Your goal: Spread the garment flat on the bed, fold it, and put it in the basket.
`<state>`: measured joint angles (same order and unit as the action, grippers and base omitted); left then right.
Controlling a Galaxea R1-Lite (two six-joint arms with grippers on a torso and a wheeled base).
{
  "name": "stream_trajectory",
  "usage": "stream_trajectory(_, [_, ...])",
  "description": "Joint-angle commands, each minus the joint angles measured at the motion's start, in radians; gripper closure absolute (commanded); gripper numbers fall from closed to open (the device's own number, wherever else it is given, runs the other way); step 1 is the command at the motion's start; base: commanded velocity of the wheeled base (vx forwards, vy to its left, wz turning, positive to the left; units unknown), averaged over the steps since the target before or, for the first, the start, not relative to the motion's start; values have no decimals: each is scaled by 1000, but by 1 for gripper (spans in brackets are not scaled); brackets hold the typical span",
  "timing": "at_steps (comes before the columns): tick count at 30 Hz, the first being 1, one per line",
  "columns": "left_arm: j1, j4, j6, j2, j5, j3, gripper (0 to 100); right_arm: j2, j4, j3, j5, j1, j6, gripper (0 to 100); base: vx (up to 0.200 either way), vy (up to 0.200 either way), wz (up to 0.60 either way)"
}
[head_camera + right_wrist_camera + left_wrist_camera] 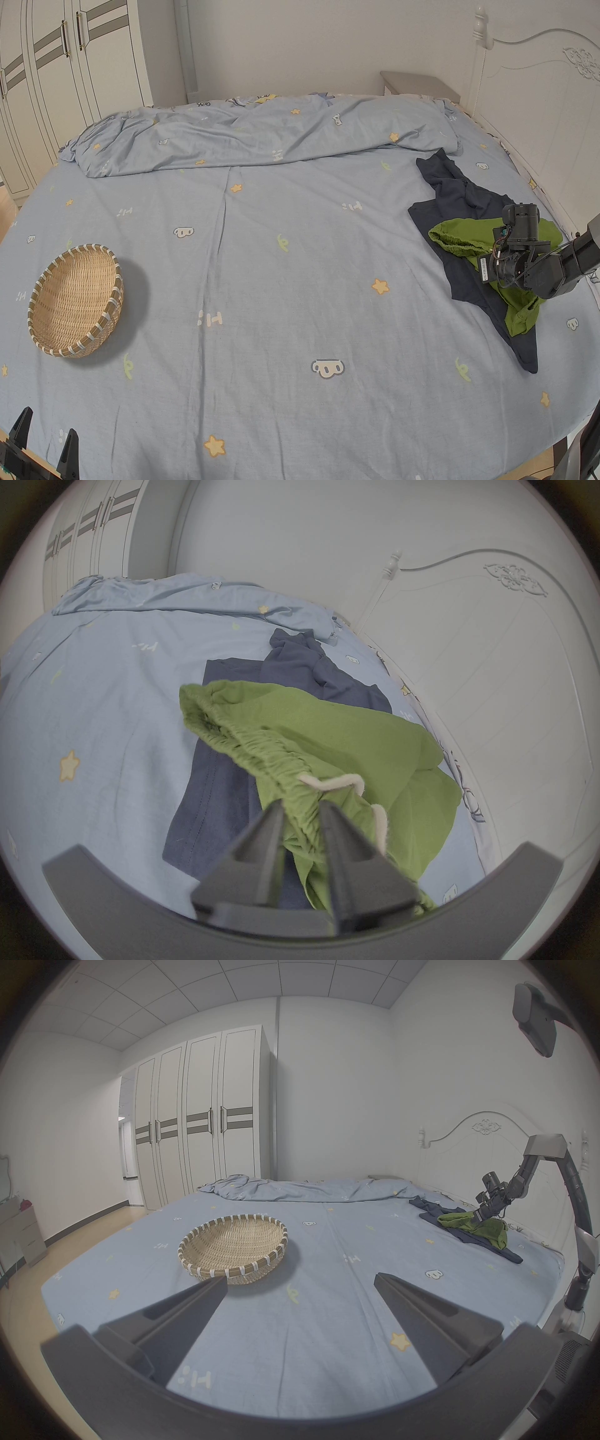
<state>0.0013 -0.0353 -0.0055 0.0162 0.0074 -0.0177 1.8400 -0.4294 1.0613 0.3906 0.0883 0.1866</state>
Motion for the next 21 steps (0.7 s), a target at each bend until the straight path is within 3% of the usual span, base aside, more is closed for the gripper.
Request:
stream_trajectory(1, [0,0,-1,-16,0,4,0,12,0,9,-1,-4,1,100,0,0,0])
stream_trajectory(10, [0,0,-1,-16,0,4,0,-22,0,54,-6,36,-50,100,0,0,0])
stream_trajectory(16, [0,0,-1,-16,0,4,0,-50,43,105,-6,84,-150,100,0,0,0])
stream_trajectory(18, [0,0,-1,-16,0,4,0,-64,109,135,-6,102,-180,100,0,0,0])
stream_trajectory(21, [0,0,-1,-16,0,4,0,-105,365,250,-7,180,-300,100,0,0,0])
